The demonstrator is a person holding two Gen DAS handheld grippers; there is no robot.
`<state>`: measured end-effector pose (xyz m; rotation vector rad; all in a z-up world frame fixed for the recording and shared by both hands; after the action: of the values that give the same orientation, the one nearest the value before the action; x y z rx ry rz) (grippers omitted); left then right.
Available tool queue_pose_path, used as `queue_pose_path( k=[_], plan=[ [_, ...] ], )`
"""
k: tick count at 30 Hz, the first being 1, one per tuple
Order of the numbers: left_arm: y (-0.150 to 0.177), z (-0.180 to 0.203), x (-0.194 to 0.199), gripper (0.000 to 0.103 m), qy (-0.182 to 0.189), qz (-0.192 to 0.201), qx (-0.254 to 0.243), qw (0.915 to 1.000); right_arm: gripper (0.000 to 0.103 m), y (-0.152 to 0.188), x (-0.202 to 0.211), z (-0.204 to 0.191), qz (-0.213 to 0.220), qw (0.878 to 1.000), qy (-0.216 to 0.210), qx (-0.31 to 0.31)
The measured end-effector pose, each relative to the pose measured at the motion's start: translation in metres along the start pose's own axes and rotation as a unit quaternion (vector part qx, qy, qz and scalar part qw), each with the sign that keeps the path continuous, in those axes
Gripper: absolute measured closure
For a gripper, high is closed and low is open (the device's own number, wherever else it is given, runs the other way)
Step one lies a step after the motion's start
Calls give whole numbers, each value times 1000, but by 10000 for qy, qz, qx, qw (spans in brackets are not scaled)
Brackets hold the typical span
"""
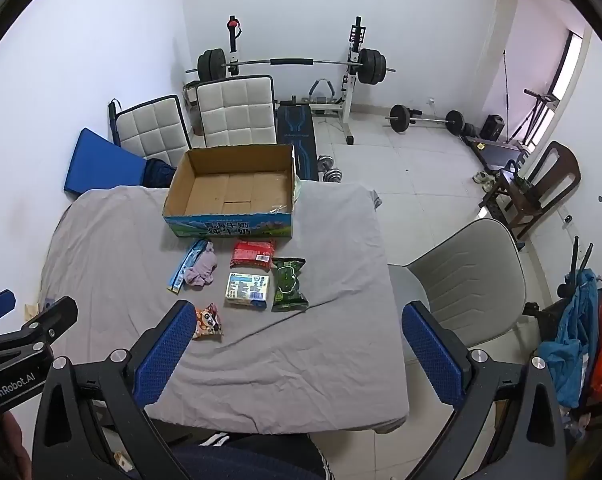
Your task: Organize soft objects
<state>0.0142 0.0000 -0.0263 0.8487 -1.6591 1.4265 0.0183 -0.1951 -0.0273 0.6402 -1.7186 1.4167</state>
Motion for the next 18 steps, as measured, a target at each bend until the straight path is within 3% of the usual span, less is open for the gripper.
queue_pose_path(
  k=[18],
  plan=[
    [1,-2,1,0,-63,47,-6,10000,0,-5,7,-7,149,9999,78,12]
  ],
)
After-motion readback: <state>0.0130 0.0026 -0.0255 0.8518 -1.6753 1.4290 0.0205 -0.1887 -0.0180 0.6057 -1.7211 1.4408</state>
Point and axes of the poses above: each gripper's, at about its wrist camera, not at the fingertips, and x roughly against the way its jaws point, z to its right, y to its underside, the point moved 3 cm from there along -x, roughly the way its jaws point, and after that the axes turned 7 degrees about -x, right-handed, at the moved point
